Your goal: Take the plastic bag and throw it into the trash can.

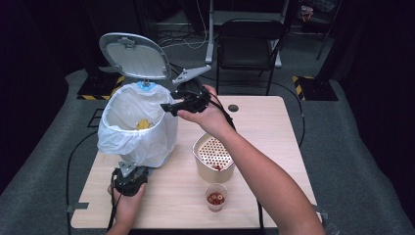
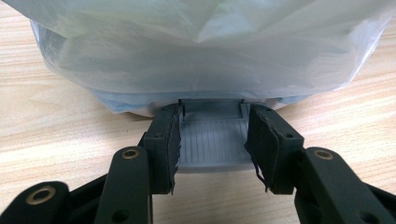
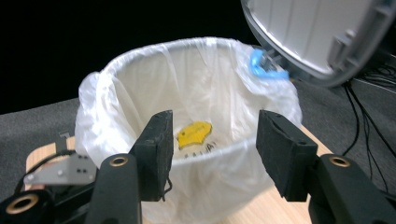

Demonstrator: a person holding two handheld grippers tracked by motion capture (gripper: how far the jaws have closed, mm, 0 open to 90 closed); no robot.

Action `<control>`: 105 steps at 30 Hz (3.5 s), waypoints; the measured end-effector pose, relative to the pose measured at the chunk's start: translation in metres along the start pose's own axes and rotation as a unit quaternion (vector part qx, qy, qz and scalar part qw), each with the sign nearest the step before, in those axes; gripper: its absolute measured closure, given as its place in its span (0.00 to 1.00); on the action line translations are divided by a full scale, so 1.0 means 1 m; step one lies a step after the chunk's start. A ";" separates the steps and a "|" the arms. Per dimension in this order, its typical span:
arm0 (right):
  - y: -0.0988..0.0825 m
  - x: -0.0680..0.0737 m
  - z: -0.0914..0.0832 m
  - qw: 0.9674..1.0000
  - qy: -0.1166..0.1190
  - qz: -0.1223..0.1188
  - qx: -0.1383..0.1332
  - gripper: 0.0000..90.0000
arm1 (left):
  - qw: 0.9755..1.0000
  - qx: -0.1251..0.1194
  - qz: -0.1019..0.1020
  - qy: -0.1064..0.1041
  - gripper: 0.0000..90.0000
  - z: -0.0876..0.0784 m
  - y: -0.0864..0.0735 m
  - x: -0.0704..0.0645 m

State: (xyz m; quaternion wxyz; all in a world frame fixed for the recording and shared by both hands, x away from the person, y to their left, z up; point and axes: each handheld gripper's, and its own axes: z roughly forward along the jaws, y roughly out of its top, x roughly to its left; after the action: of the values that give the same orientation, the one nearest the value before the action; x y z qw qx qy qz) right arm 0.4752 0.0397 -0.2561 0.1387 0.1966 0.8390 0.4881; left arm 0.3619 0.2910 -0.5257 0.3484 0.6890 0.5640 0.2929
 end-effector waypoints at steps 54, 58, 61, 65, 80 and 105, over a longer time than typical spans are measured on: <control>-0.151 -0.021 -0.090 0.994 -0.064 0.087 -0.010 0.52 | 0.999 -0.029 -0.010 -0.020 0.67 0.013 0.006 -0.005; -0.163 -0.015 -0.093 0.994 -0.072 0.085 -0.012 0.52 | 0.999 -0.030 -0.011 -0.021 0.67 0.013 0.006 -0.005; -0.171 -0.013 -0.095 0.994 -0.069 0.087 -0.014 0.52 | 0.999 -0.030 -0.010 -0.020 0.67 0.013 0.006 -0.005; -0.182 -0.002 -0.101 0.994 -0.068 0.084 -0.015 0.47 | 0.999 -0.031 -0.013 -0.020 0.67 0.013 0.006 -0.005; -0.220 0.017 -0.110 0.992 -0.074 0.098 -0.001 0.42 | 0.999 -0.028 -0.010 -0.020 0.67 0.012 0.006 -0.005; -0.263 0.078 -0.078 0.996 0.031 0.081 0.019 0.11 | 0.999 -0.031 -0.012 -0.020 0.67 0.013 0.006 -0.005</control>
State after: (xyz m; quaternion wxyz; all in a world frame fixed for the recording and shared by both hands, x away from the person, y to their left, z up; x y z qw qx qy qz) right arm 0.3219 -0.1008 -0.4509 0.0688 0.2517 0.8334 0.4872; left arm 0.3745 0.2835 -0.5283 0.3841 0.6771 0.5557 0.2920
